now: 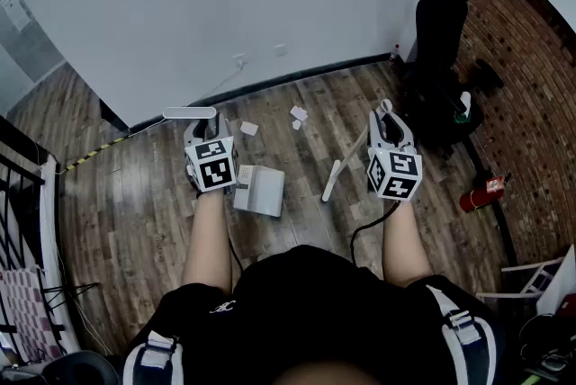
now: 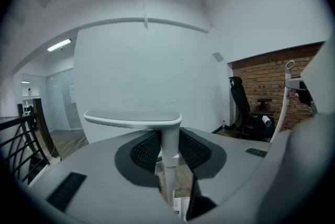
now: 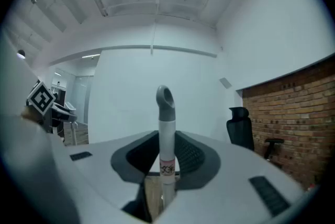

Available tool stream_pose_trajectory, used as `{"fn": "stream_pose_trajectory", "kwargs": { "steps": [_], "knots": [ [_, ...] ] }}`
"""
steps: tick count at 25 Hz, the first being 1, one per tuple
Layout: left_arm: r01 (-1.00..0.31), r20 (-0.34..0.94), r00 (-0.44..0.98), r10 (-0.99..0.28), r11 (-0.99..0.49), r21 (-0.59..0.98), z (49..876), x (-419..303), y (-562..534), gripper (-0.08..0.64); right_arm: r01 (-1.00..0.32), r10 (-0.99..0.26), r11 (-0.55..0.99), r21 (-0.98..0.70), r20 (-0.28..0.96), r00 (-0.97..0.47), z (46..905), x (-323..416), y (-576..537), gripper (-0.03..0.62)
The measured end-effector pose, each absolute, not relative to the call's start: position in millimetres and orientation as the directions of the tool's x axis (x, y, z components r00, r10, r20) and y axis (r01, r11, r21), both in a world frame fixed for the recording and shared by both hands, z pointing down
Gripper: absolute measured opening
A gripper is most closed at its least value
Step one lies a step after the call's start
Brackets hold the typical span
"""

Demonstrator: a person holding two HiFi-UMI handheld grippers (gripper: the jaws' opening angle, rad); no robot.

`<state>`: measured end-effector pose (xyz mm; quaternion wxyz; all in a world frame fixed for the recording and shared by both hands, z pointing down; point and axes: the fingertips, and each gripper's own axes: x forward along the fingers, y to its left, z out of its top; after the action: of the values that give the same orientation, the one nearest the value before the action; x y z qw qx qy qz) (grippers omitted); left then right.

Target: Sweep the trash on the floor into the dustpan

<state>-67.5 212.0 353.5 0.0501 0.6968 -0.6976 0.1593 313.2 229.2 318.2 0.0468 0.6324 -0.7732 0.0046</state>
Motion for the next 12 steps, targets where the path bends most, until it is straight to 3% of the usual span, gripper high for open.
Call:
{"fn": "stream_pose_trajectory", "kwargs": {
  "steps": [12],
  "knots": [
    [-0.996,0.303,-0.008,-0.953,-0.02,-0.088,372.6,-120.4,217.2,0.107,-0.986,-0.983,0.165,0.018,0.082,-0.163,322.7,286.6,227.0,0.1]
  ]
}}
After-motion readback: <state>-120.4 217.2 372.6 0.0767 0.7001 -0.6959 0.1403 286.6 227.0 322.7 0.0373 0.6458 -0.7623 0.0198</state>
